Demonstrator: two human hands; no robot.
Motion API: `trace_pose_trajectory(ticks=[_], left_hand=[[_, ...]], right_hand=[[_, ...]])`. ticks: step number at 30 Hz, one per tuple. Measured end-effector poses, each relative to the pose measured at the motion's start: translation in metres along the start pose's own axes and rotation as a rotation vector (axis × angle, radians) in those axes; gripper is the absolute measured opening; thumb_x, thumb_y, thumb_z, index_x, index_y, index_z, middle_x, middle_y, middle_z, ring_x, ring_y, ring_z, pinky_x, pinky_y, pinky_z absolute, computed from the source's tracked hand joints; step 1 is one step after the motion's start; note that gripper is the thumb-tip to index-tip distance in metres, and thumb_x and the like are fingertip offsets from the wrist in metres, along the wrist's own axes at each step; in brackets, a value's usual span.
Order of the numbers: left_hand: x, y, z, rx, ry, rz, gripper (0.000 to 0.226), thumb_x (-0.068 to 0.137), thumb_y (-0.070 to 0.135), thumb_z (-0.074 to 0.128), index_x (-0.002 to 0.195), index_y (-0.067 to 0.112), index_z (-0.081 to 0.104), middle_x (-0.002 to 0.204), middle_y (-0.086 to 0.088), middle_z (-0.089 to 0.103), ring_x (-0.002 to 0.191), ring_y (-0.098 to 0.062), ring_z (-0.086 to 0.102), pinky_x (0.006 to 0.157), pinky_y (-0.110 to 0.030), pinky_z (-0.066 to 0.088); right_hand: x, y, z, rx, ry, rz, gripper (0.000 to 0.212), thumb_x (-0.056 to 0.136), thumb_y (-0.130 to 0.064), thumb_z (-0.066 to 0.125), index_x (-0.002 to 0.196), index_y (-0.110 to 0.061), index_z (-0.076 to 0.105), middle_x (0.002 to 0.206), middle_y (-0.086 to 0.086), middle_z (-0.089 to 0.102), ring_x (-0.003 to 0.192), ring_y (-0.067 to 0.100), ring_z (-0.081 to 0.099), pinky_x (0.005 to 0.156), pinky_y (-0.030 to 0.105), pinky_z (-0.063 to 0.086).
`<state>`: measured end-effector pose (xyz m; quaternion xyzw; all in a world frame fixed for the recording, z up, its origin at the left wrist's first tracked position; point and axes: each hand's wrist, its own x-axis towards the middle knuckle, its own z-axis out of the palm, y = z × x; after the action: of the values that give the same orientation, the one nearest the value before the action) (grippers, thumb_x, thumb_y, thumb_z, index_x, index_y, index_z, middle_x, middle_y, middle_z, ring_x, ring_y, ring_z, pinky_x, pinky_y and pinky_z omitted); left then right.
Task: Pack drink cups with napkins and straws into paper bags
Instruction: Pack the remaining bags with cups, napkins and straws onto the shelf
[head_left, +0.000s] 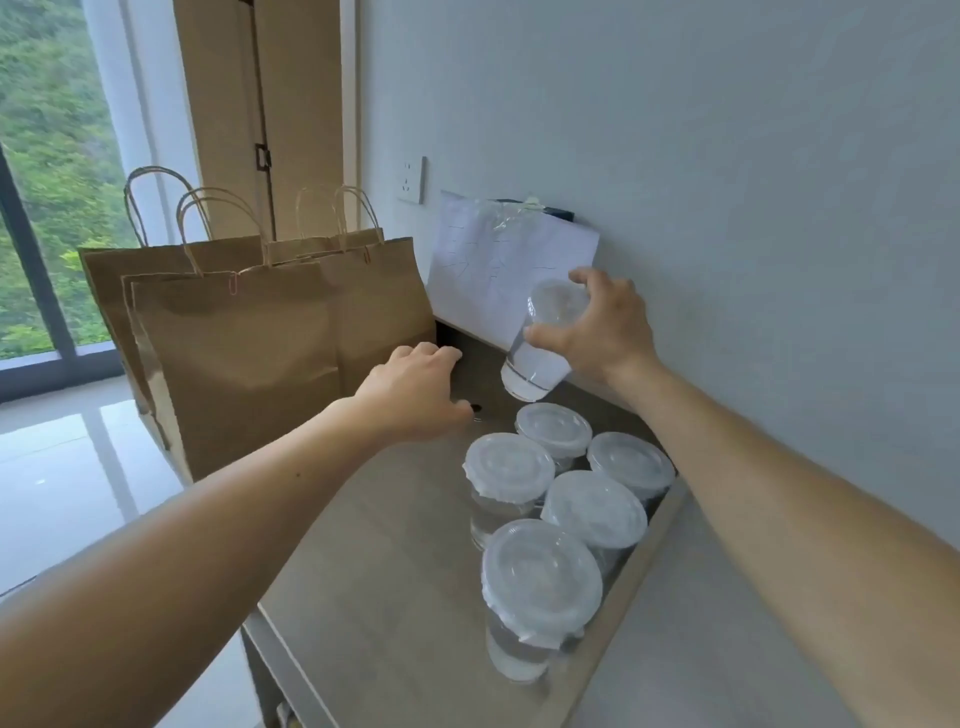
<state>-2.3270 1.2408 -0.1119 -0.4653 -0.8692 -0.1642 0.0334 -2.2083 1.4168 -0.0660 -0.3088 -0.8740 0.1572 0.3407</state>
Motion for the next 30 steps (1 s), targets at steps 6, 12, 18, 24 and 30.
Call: trace_pose_trajectory(ticks=[6, 12, 18, 24, 30], left_hand=[[-0.002, 0.109, 0.009, -0.016, -0.002, 0.235, 0.072, 0.087, 0.043, 0.059, 0.150, 0.020, 0.033, 0.146, -0.007, 0.042, 0.133, -0.030, 0.037, 0.100, -0.044, 0.040], [-0.021, 0.217, 0.037, -0.009, -0.070, 0.399, 0.068, 0.085, 0.045, 0.059, 0.144, 0.019, 0.039, 0.143, -0.007, 0.045, 0.132, -0.031, 0.038, 0.100, -0.043, 0.039], [-0.069, 0.321, 0.102, 0.027, -0.221, 0.535, 0.073, 0.084, 0.047, 0.061, 0.147, 0.021, 0.034, 0.145, -0.005, 0.043, 0.134, -0.028, 0.036, 0.099, -0.042, 0.040], [-0.151, 0.363, 0.218, 0.127, -0.586, 0.621, 0.073, 0.086, 0.046, 0.063, 0.147, 0.018, 0.034, 0.145, -0.007, 0.043, 0.133, -0.029, 0.039, 0.104, -0.044, 0.042], [-0.228, 0.367, 0.310, 0.118, -0.974, 0.568, 0.085, 0.073, 0.047, 0.075, 0.143, 0.018, 0.036, 0.129, -0.005, 0.056, 0.111, -0.025, 0.057, 0.093, -0.041, 0.053]], right_hand=[[-0.055, 0.051, -0.104, -0.093, 0.083, 0.074, 0.087, 0.062, -0.057, 0.079, 0.137, -0.028, 0.045, 0.131, 0.007, 0.046, 0.122, 0.027, 0.045, 0.088, 0.033, 0.040], [-0.145, 0.129, -0.180, -0.124, 0.096, 0.212, 0.090, 0.059, -0.056, 0.081, 0.138, -0.031, 0.044, 0.118, -0.002, 0.042, 0.118, 0.022, 0.045, 0.082, 0.031, 0.037], [-0.251, 0.217, -0.226, -0.174, 0.093, 0.406, 0.092, 0.059, -0.056, 0.082, 0.138, -0.029, 0.045, 0.124, 0.001, 0.046, 0.120, 0.024, 0.045, 0.082, 0.032, 0.038], [-0.355, 0.293, -0.227, -0.173, 0.020, 0.617, 0.090, 0.061, -0.055, 0.079, 0.139, -0.030, 0.042, 0.130, 0.002, 0.044, 0.123, 0.024, 0.041, 0.084, 0.031, 0.036], [-0.432, 0.339, -0.199, -0.147, -0.059, 0.718, 0.092, 0.063, -0.053, 0.079, 0.142, -0.027, 0.039, 0.136, 0.003, 0.040, 0.129, 0.025, 0.036, 0.090, 0.031, 0.035]])
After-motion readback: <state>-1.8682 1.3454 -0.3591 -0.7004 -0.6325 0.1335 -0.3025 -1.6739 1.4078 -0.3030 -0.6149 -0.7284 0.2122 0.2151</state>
